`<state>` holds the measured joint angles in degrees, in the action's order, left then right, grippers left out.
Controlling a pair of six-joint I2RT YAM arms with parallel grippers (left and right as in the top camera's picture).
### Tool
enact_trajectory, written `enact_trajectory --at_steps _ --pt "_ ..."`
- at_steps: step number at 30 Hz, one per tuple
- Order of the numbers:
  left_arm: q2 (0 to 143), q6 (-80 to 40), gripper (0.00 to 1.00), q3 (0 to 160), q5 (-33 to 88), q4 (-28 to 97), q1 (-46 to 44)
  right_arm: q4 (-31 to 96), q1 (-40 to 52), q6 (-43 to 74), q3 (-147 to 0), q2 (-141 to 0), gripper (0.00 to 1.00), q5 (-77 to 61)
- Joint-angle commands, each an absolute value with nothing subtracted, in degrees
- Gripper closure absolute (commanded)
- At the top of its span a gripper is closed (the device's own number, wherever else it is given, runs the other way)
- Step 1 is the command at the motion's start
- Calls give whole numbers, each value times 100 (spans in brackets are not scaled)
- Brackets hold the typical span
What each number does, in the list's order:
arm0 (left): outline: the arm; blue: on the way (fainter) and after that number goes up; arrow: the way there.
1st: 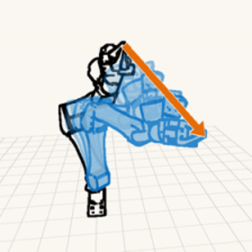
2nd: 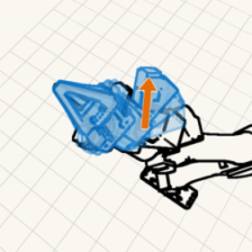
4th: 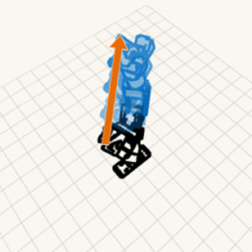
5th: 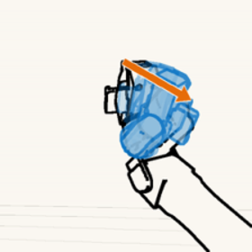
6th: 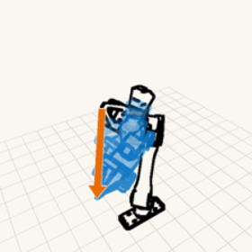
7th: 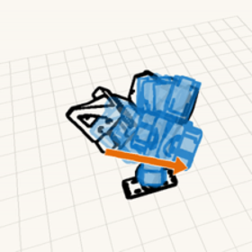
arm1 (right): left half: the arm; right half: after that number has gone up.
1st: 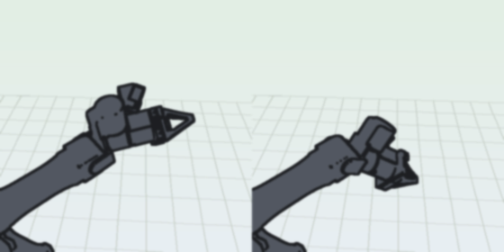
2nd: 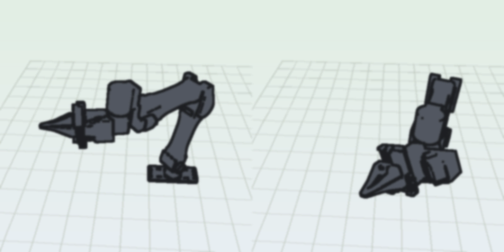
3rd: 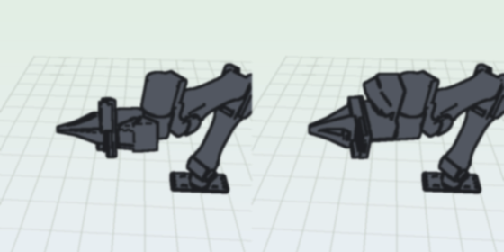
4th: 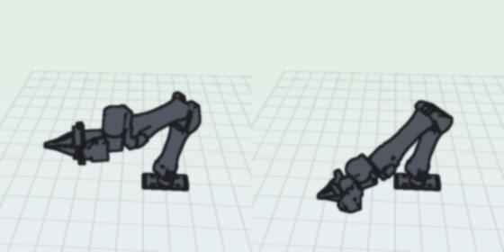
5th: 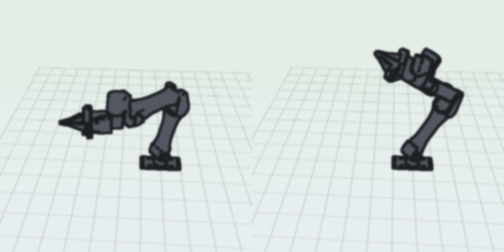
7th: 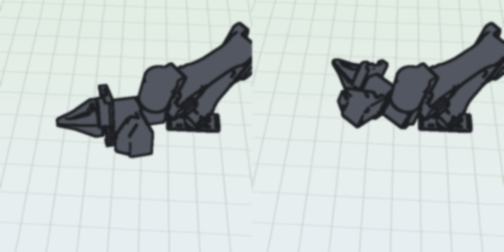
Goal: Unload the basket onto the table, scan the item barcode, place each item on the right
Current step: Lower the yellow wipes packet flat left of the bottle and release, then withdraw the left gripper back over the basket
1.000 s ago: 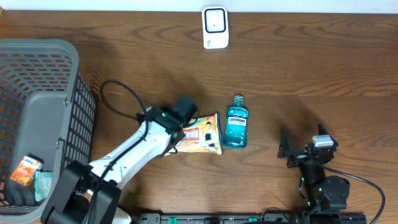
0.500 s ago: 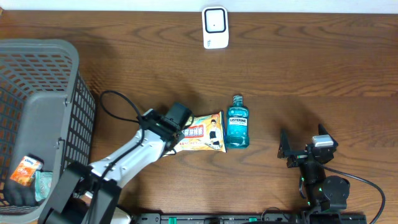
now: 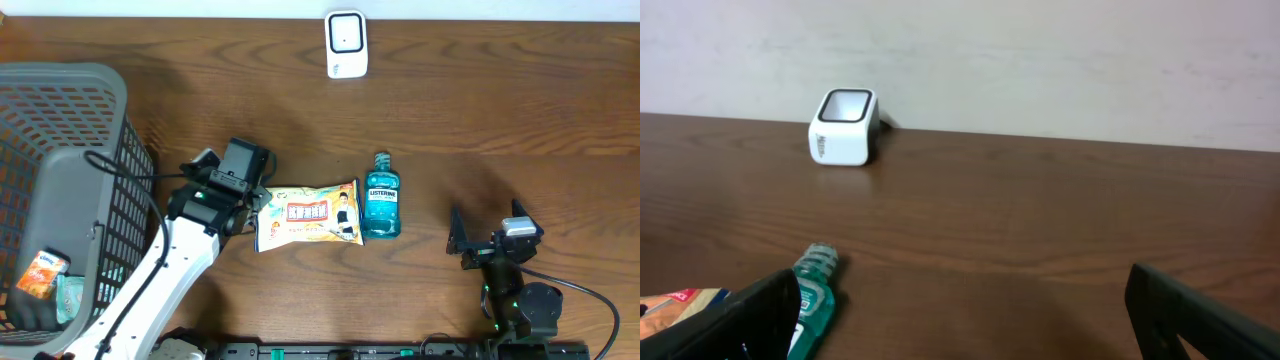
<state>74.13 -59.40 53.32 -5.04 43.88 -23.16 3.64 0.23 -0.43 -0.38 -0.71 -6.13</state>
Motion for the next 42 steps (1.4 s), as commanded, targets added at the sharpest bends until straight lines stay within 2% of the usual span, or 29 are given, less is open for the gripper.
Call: enact_trajectory --at_steps 1,9,18,24,31,36,41,42 --pt "7638 -5752 93 5207 128 4423 -2482 388 36 36 -32 -49 1 -591" --pt "8517 -5743 93 5109 1057 4338 -2624 388 36 36 -32 -49 1 -589" --pt "9972 -5743 93 5109 1717 3671 -2624 388 36 36 -32 -49 1 -591" --pt "10431 -5741 93 5113 1415 3533 -2622 388 36 36 -32 -49 1 -591" --pt "9747 -5378 93 5568 622 3994 -2567 388 36 36 -32 -49 1 -589" --pt "8707 -5378 93 6200 -397 4602 -2438 388 36 36 -32 -49 1 -591" --pt "7472 -4912 93 6619 -670 4670 -2379 388 36 36 -32 -49 1 -591" --pt "7260 -4790 88 6665 -740 4657 -2379 388 36 36 -32 -49 1 -591"
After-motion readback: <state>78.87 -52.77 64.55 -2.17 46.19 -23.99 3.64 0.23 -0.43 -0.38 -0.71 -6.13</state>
